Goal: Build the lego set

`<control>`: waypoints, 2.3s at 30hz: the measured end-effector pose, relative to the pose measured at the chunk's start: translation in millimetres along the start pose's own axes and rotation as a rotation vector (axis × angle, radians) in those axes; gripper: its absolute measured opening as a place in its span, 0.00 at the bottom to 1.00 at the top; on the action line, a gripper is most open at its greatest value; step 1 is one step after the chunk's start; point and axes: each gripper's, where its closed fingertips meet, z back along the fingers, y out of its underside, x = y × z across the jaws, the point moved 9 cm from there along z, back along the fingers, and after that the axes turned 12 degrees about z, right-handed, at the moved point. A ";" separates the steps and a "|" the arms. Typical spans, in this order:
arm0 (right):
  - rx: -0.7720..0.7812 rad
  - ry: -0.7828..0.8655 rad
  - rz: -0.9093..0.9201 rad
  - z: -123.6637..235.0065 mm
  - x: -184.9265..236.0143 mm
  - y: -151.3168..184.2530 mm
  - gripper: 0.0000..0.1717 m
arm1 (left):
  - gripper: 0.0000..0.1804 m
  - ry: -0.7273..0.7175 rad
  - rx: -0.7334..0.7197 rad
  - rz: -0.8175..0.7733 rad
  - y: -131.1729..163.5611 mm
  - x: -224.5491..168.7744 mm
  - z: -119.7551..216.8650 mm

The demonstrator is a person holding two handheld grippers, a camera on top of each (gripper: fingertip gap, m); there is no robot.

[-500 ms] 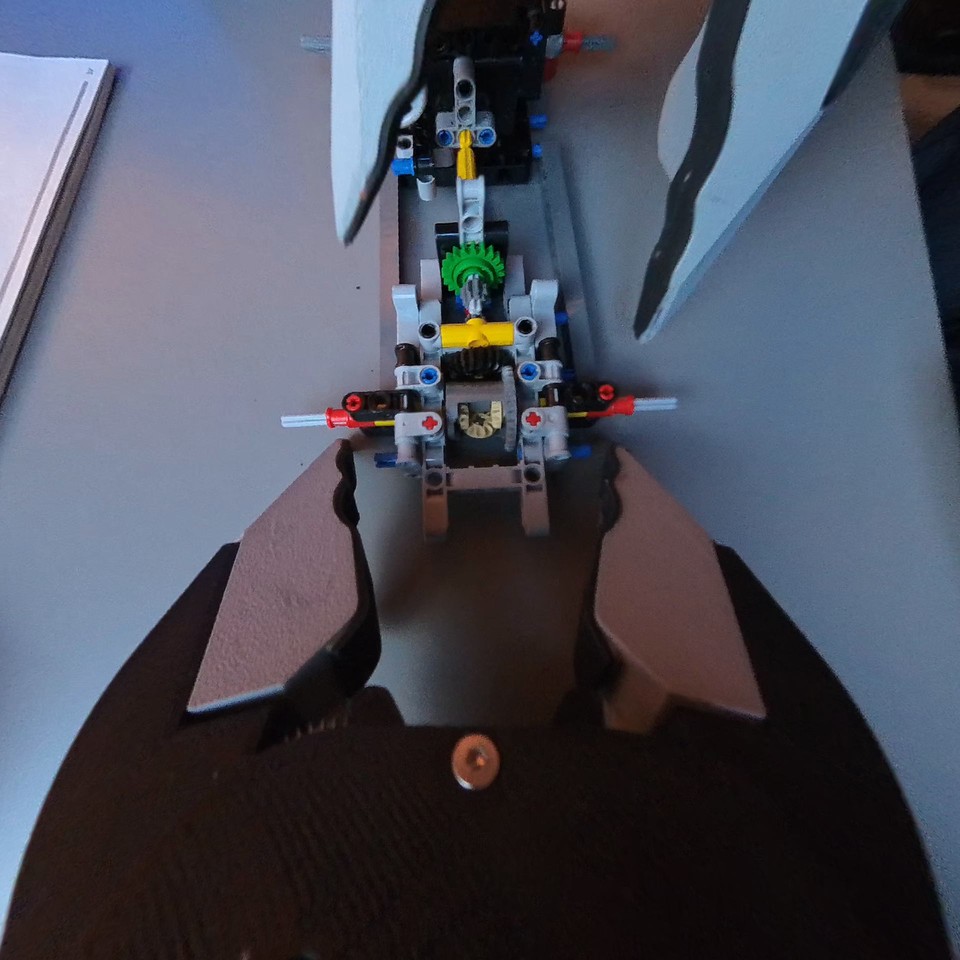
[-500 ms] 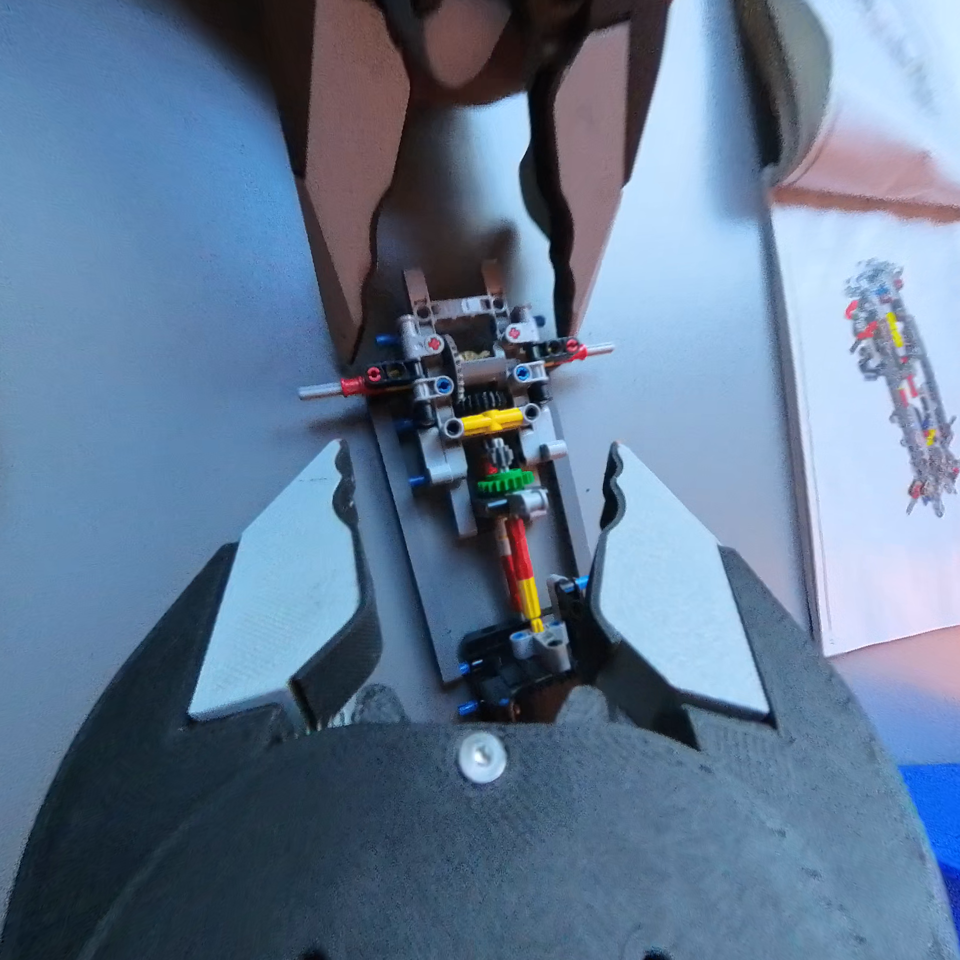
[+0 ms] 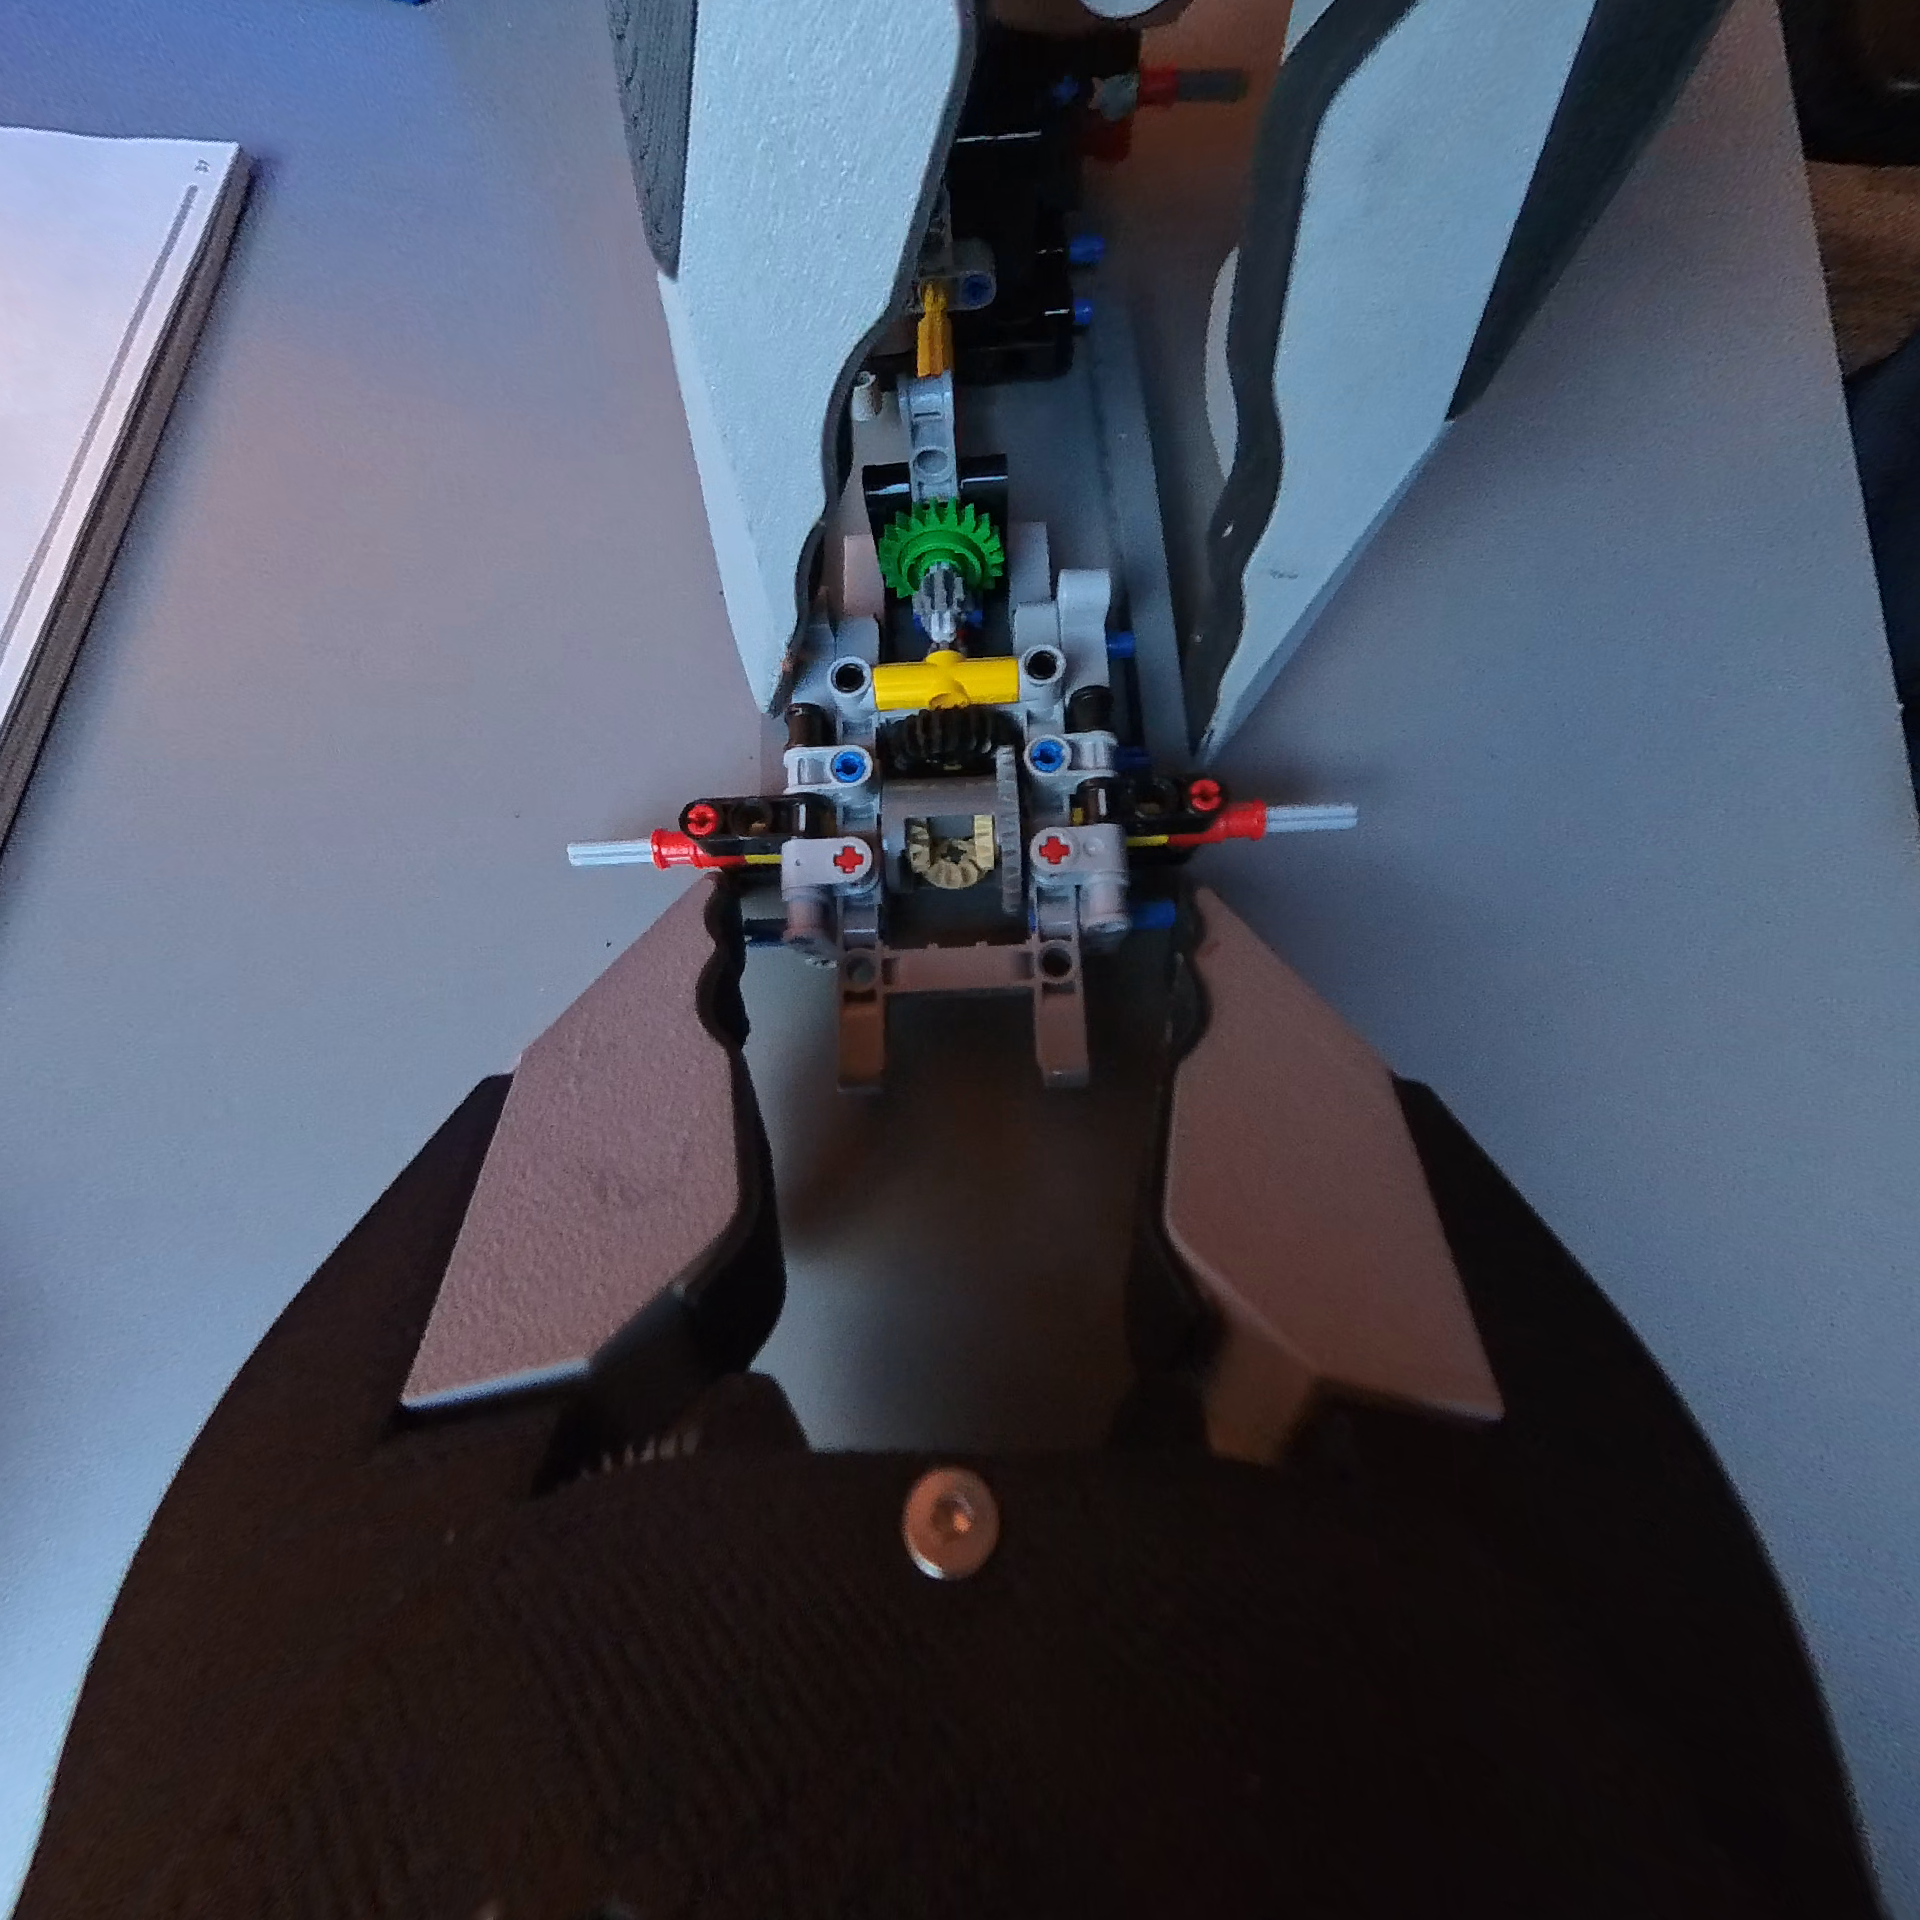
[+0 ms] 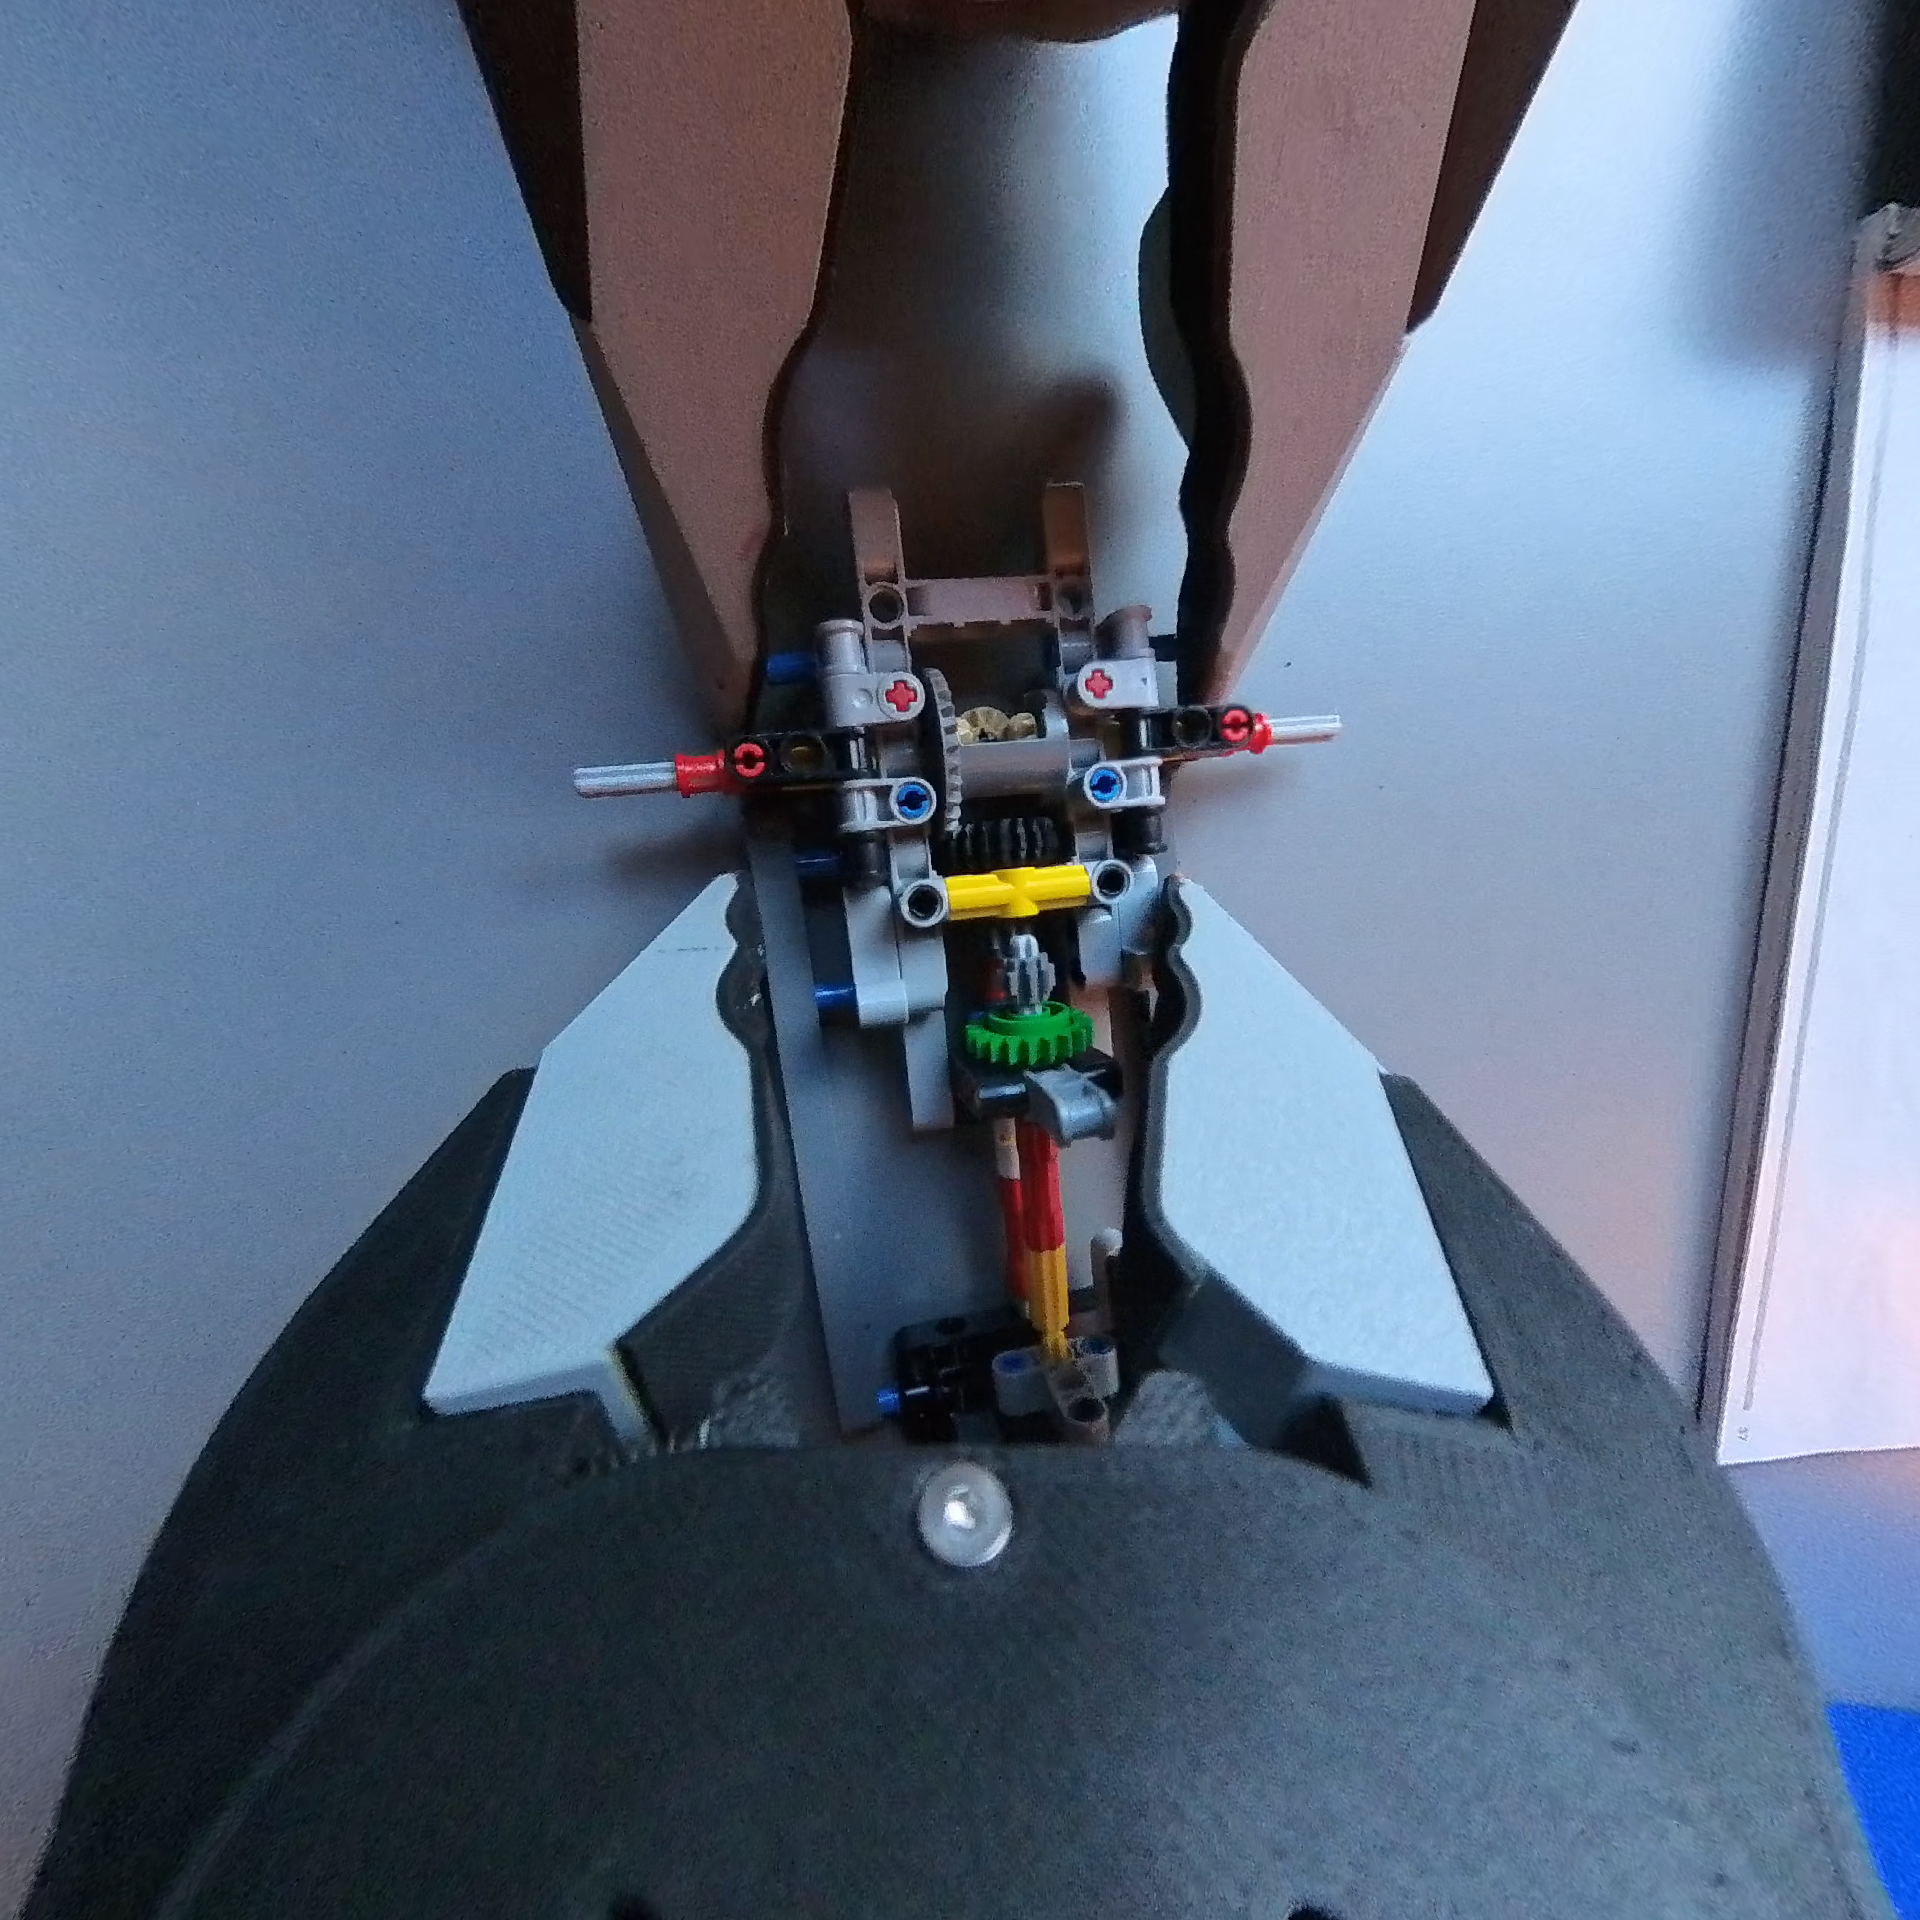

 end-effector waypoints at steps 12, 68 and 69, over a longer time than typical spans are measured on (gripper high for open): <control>-0.037 -0.012 0.076 -0.1 -4.0 3.7 0.38 | 0.44 -0.009 -0.005 0.007 -0.1 -1.2 -0.5; 0.059 -0.062 -0.019 38.8 -4.8 82.6 0.48 | 0.45 -0.011 -0.004 0.006 -0.7 -2.8 -1.1; 0.052 -0.034 -0.009 40.4 -3.3 80.7 0.48 | 0.44 -0.011 -0.004 0.006 -0.6 -2.8 -1.0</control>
